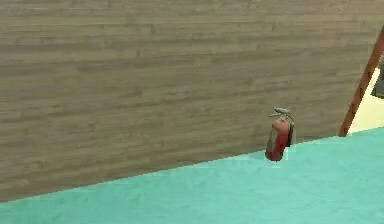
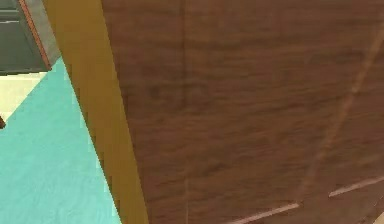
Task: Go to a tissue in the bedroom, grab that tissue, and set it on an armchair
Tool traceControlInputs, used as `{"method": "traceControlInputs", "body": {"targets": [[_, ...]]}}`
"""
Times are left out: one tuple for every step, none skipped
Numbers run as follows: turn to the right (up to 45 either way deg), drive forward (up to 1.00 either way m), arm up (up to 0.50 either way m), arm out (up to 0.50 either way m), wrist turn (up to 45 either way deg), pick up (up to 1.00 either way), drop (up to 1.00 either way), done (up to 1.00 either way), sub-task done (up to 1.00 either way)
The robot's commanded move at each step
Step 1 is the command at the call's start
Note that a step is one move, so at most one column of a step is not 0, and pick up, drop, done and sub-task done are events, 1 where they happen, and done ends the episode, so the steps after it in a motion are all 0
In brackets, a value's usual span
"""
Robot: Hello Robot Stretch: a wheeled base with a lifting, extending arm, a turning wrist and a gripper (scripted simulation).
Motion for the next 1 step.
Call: {"method": "traceControlInputs", "body": {"targets": [[-45.0,0.00,0.00,0.00,0.0,0.00,0.00,0.00,0.00]]}}
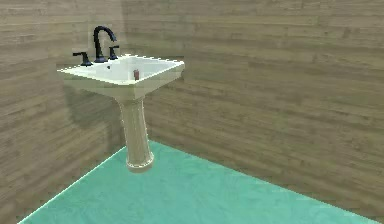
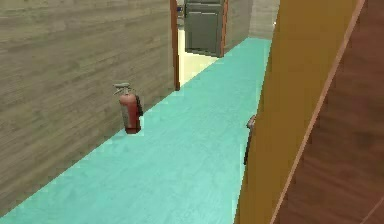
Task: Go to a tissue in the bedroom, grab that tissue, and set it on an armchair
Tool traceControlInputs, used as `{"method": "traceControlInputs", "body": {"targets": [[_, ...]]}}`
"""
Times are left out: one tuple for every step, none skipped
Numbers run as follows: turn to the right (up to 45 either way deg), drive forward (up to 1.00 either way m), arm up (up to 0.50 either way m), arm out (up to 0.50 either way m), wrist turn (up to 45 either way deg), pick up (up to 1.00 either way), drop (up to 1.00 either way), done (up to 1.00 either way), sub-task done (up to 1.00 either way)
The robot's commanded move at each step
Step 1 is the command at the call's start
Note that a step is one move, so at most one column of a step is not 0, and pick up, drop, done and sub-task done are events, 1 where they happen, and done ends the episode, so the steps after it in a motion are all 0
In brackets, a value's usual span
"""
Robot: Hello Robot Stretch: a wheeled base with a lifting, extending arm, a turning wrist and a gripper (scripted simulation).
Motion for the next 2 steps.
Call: {"method": "traceControlInputs", "body": {"targets": [[-9.0,0.00,0.00,0.00,0.0,0.00,0.00,0.00,0.00],[0.0,0.25,0.00,0.00,0.0,0.00,0.00,0.00,0.00]]}}
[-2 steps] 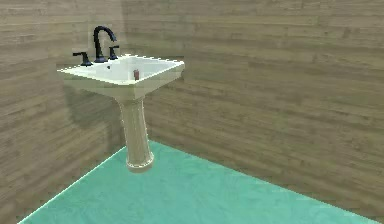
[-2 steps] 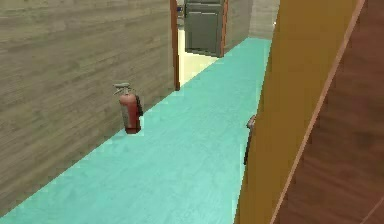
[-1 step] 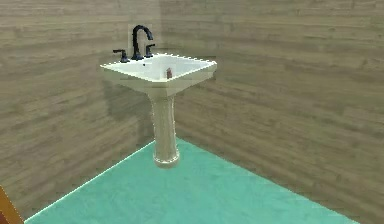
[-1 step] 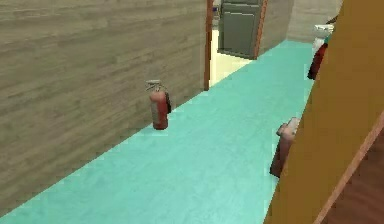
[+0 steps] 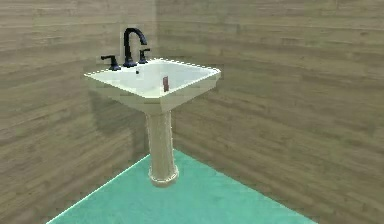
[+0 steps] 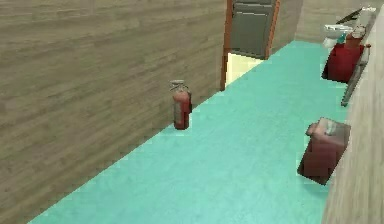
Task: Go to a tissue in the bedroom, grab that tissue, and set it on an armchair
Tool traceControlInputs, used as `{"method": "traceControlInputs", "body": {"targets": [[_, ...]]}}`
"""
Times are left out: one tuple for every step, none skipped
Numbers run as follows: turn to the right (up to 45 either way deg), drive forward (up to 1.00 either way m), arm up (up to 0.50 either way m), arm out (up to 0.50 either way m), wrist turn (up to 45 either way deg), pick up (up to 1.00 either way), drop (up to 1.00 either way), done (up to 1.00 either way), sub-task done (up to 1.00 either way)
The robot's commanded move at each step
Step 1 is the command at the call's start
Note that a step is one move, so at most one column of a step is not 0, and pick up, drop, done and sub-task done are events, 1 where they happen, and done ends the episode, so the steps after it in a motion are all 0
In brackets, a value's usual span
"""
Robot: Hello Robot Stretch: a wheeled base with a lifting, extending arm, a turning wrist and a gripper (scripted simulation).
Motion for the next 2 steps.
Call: {"method": "traceControlInputs", "body": {"targets": [[45.0,0.00,0.00,0.00,0.0,0.00,0.00,0.00,0.00],[30.0,0.00,0.00,0.00,0.0,0.00,0.00,0.00,0.00]]}}
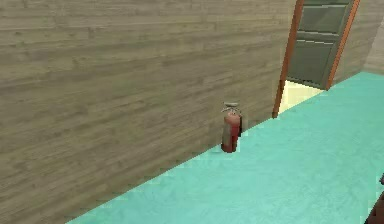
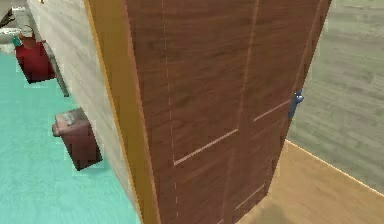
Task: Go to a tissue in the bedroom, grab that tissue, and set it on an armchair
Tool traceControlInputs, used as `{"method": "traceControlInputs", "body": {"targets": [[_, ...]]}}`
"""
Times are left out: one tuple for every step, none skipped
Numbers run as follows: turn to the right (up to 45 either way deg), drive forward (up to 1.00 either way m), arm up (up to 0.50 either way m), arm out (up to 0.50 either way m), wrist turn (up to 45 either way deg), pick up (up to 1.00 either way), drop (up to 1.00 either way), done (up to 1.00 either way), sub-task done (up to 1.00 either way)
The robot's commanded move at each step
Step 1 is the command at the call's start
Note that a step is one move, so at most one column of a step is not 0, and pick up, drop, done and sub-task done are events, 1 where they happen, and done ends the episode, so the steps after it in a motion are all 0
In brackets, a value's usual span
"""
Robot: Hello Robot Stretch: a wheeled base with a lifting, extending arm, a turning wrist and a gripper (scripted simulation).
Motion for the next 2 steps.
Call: {"method": "traceControlInputs", "body": {"targets": [[0.0,0.35,0.00,0.00,0.0,0.00,0.00,0.00,0.00],[36.0,0.00,0.00,0.00,0.0,0.00,0.00,0.00,0.00]]}}
